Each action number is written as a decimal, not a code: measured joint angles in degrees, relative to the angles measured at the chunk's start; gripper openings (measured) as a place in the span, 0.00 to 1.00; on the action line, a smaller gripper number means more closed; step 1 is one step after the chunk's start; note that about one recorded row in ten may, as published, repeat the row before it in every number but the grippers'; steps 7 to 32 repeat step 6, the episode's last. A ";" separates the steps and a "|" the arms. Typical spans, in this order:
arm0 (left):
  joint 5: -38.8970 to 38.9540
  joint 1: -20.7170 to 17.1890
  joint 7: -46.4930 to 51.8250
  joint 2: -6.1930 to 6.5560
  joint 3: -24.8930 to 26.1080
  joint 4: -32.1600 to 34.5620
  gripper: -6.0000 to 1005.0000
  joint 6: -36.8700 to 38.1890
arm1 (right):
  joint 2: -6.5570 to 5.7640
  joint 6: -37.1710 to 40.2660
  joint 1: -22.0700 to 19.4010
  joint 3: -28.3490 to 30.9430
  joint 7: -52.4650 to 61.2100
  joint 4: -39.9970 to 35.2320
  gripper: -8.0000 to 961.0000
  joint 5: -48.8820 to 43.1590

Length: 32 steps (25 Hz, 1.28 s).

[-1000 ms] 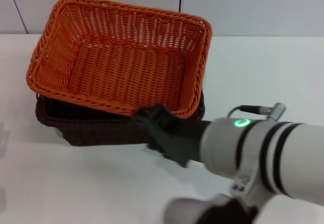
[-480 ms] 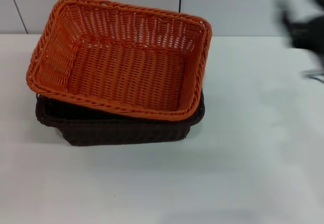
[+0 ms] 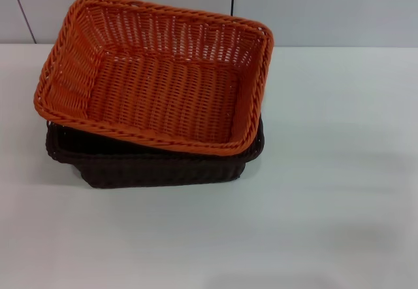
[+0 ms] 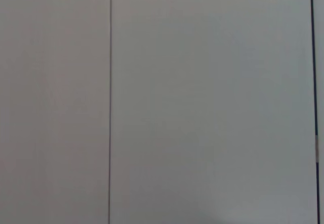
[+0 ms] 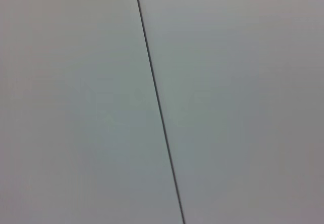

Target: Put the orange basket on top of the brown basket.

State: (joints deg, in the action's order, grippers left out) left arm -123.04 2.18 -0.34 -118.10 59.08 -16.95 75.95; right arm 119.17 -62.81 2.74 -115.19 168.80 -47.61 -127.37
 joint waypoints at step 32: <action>0.00 0.22 1.28 -0.05 0.38 1.12 0.78 0.41 | -0.03 -0.66 0.81 -1.27 0.20 1.14 0.60 0.31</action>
